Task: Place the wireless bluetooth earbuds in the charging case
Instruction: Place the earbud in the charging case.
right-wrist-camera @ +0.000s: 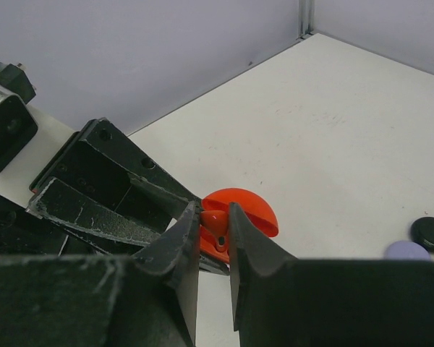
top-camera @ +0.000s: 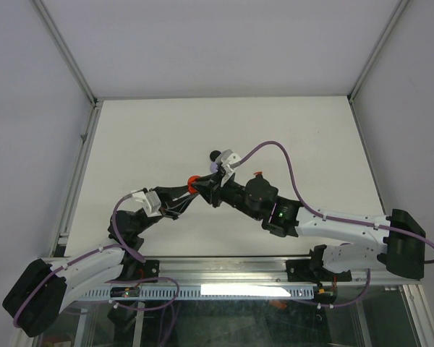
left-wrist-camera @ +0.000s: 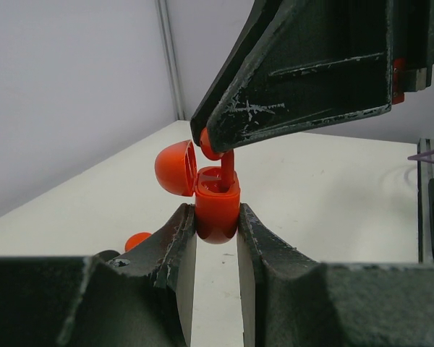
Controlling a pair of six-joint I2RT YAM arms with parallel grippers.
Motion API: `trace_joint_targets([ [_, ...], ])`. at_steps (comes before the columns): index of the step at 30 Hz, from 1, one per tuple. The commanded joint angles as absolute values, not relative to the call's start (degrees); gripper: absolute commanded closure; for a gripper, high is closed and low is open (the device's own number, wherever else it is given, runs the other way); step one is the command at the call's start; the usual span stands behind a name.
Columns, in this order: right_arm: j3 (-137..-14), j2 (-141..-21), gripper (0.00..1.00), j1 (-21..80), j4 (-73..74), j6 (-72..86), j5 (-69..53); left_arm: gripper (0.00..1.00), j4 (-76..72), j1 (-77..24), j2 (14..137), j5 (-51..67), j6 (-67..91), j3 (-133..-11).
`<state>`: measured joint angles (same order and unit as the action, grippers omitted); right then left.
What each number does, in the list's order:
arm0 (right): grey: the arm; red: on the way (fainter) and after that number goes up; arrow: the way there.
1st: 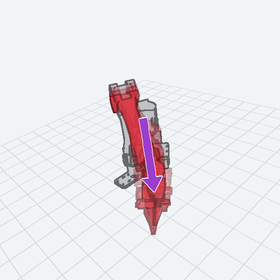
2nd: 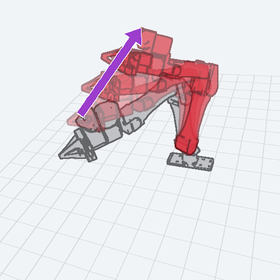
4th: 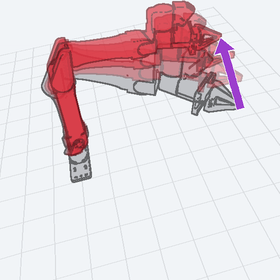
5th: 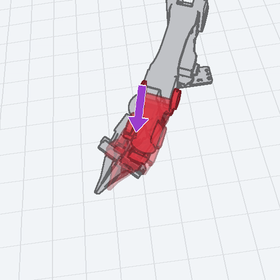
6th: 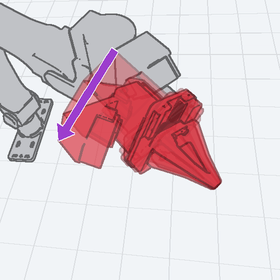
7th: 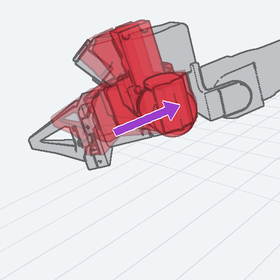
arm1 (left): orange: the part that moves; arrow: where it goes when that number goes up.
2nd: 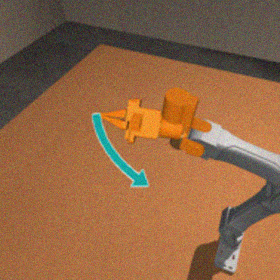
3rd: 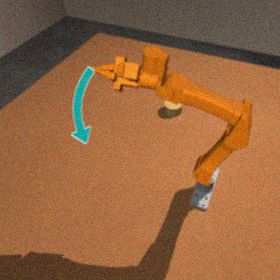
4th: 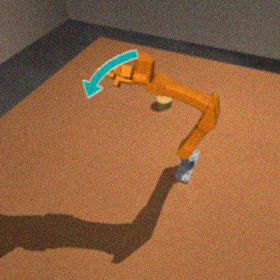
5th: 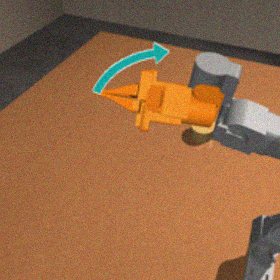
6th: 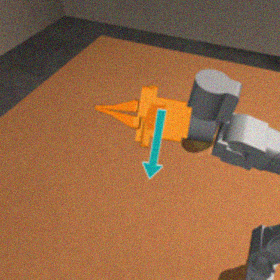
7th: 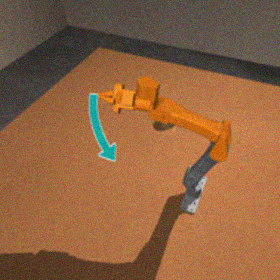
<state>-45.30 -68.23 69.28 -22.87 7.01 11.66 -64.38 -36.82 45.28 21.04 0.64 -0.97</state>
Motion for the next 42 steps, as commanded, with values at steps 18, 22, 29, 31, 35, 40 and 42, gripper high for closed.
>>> trace_joint_targets([
  [18,-47.2,-68.9,0.76,69.9,-21.6,7.6,12.7,0.98,-68.6,-37.3,44.4,17.4,3.1,4.5],
  [22,-47.5,-67.5,0.51,69.9,-19.7,6.1,15.4,0.99,-67.9,-37.4,44.6,16.0,3.3,4.3],
  [29,-49.3,-65.3,0.42,69.5,-13.5,5.1,19.2,0.99,-66.4,-37.3,44.3,13.7,3.3,4.2],
  [31,-49.6,-64.4,0.40,68.7,-11.0,5.2,21.4,0.99,-66.1,-37.4,44.2,13.1,3.4,4.2],
  [35,-49.6,-63.1,0.39,63.7,-5.0,8.1,22.7,1.00,-65.3,-37.3,43.7,11.8,3.4,4.1],
  [40,-47.8,-62.3,0.39,54.9,1.5,13.2,21.8,1.00,-64.2,-37.4,42.9,10.5,3.4,4.1],
  [42,-47.5,-63.1,0.40,50.6,4.3,15.3,21.1,1.00,-64.0,-37.4,42.9,10.2,3.4,4.1],
])
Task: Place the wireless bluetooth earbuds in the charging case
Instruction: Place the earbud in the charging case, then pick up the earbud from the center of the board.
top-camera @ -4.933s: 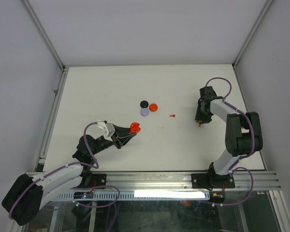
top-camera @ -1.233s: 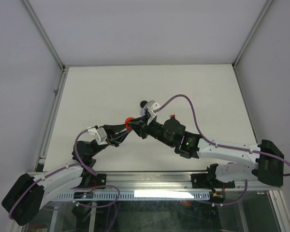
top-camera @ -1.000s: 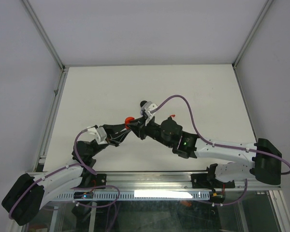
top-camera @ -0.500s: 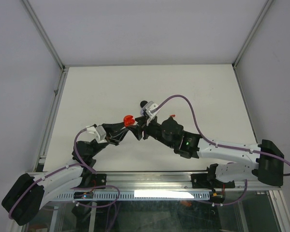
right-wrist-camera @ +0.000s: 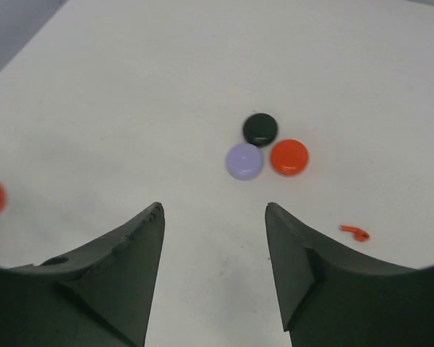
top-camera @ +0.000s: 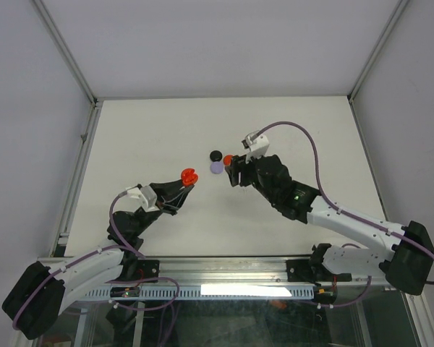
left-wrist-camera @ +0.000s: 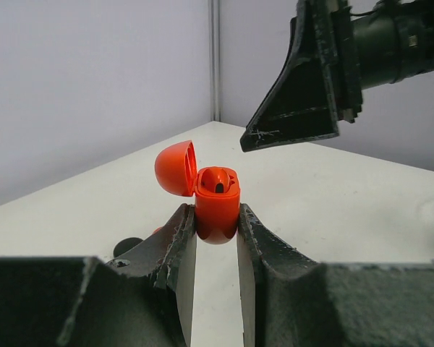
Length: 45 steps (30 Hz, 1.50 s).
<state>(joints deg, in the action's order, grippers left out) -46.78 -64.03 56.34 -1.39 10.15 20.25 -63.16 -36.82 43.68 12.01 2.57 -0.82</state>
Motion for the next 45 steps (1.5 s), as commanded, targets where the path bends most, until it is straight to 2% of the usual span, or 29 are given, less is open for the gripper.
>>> trace_joint_targets([
  [1,-47.1,-63.5,0.40,48.6,5.2,16.3,20.8,1.00,-64.0,-37.4,42.9,10.1,3.4,4.2],
  [8,-43.8,-68.0,0.42,38.7,4.7,19.2,19.4,1.00,-63.7,-37.4,42.8,9.6,3.5,4.1],
  [15,-46.1,-78.8,0.48,33.5,3.1,21.4,19.4,1.00,-63.4,-37.4,42.9,9.8,3.4,4.0],
  [25,-48.4,-91.3,0.56,31.0,-0.8,26.5,16.2,0.99,-63.2,-37.3,43.6,10.0,3.2,3.7],
  [35,-51.6,-97.2,0.59,28.9,-1.8,28.4,12.4,0.99,-62.9,-37.4,44.0,9.9,3.0,3.4],
  [45,-55.8,-100.0,0.69,28.8,3.1,26.9,8.0,0.99,-62.8,-37.3,44.4,9.9,3.0,3.3],
])
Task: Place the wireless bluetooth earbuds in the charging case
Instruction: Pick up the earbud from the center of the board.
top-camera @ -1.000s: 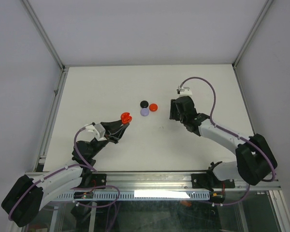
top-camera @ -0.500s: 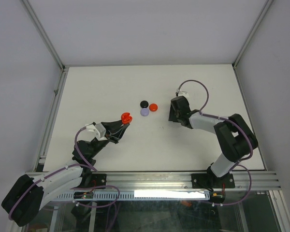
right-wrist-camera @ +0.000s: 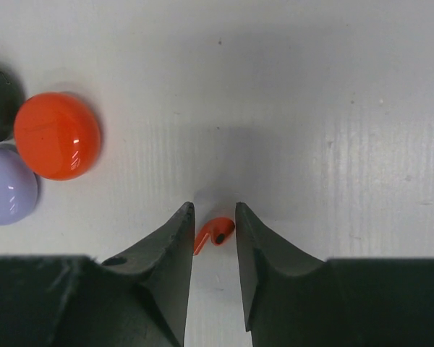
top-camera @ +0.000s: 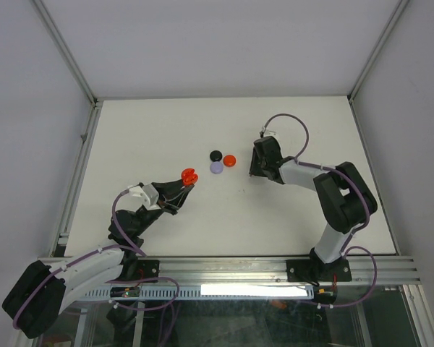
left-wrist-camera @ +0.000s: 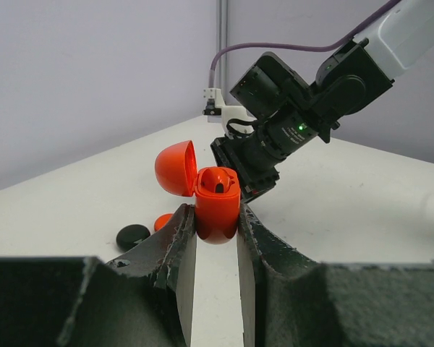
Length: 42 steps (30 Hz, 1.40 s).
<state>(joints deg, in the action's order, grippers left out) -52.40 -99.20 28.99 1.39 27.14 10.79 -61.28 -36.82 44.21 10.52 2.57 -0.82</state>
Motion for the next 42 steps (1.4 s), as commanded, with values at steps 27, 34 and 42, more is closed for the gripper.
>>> trace_joint_targets([
  [27,-67.2,-106.0,0.71,36.8,22.5,20.9,13.8,0.99,-62.8,-37.4,43.9,11.0,3.6,3.3],
  [34,-69.9,-107.3,0.71,37.3,25.7,20.3,12.9,0.99,-63.0,-37.4,43.7,11.7,3.9,3.3],
  [42,-72.6,-111.7,0.73,37.4,27.9,19.8,13.1,0.99,-62.9,-37.4,43.7,11.9,3.9,3.3],
])
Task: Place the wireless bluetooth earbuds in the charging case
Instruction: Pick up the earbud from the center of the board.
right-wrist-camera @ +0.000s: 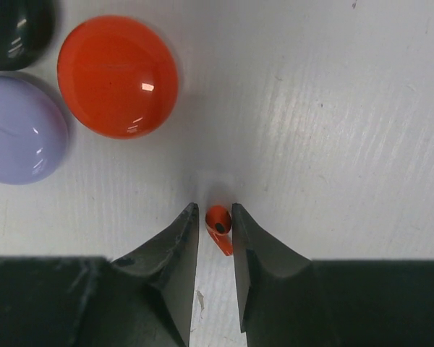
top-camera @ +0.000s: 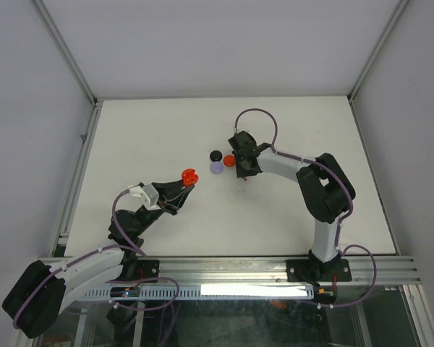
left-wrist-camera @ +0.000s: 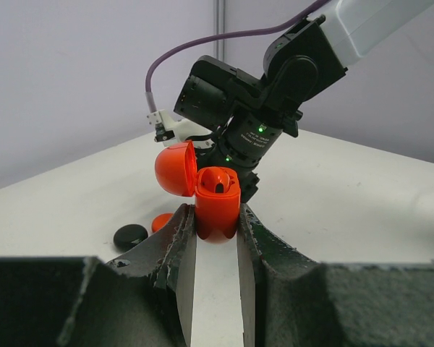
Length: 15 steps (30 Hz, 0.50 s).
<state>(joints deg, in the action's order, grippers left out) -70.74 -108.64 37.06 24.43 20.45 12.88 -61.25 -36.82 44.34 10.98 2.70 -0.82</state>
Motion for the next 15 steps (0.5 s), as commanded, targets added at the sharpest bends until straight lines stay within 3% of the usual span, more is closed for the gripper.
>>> trace_joint_targets([
  [1,-73.0,-112.0,0.73,37.4,28.7,19.8,13.3,0.99,-62.9,-37.4,43.6,11.9,3.9,3.3],
  [15,-76.9,-114.7,0.76,38.1,35.6,18.1,14.0,0.99,-62.6,-37.3,43.3,12.2,3.7,3.3],
])
